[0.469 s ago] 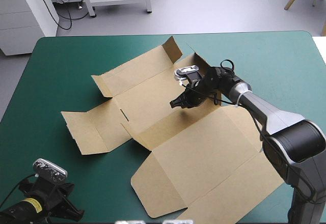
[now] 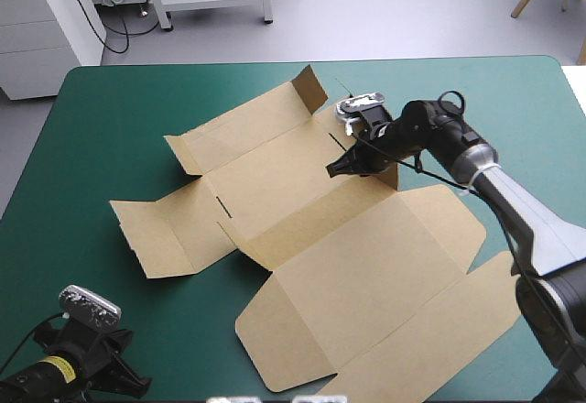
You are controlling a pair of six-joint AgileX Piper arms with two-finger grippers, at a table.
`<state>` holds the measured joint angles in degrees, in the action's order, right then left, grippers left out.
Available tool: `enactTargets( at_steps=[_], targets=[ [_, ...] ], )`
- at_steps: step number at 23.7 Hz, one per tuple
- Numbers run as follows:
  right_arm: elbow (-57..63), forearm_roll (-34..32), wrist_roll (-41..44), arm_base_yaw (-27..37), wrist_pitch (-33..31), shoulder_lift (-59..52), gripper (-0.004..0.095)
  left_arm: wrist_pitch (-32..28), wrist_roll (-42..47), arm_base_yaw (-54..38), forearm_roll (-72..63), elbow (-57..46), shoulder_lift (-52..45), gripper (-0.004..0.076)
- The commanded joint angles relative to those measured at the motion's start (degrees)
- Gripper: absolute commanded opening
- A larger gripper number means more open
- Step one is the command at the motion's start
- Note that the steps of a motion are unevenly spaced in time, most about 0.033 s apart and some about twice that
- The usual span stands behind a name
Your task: Fold the box
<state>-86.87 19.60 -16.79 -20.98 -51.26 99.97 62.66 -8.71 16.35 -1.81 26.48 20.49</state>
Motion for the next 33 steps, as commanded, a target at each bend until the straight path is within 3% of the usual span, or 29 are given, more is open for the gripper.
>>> enactTargets(
  at_steps=[1,9,20,22,25,28,33],
  targets=[
    [-1.8,-2.0,0.0,3.1,-3.2,-7.1,-0.0019,-2.6,0.3,-0.1,-0.3,1.4,0.4,-0.001],
    [-1.8,-8.6,0.0,10.2,-17.0,-15.1,-0.0019,-2.6,0.3,-0.1,-0.3,1.4,0.4,-0.001],
    [-1.8,-10.1,0.0,10.5,-16.5,-16.8,0.0,-2.6,0.3,-0.1,-0.3,1.4,0.4,-0.001],
    [-1.8,-11.4,0.0,10.5,-16.5,-16.8,0.0102,-2.6,0.3,-0.1,-0.3,1.4,0.4,-0.001],
    [-1.8,-12.9,0.7,10.5,-16.6,-16.8,0.038,-2.6,0.3,-0.1,-0.3,1.4,0.4,-0.001],
    [-1.8,-12.6,0.7,10.5,-16.5,-16.8,0.0573,-2.6,0.3,-0.1,-0.3,1.4,0.4,-0.001],
    [-1.8,-11.0,1.4,10.5,-12.8,-16.8,0.0595,-2.6,0.3,-0.1,-0.3,1.4,0.4,-0.001]
  ],
)
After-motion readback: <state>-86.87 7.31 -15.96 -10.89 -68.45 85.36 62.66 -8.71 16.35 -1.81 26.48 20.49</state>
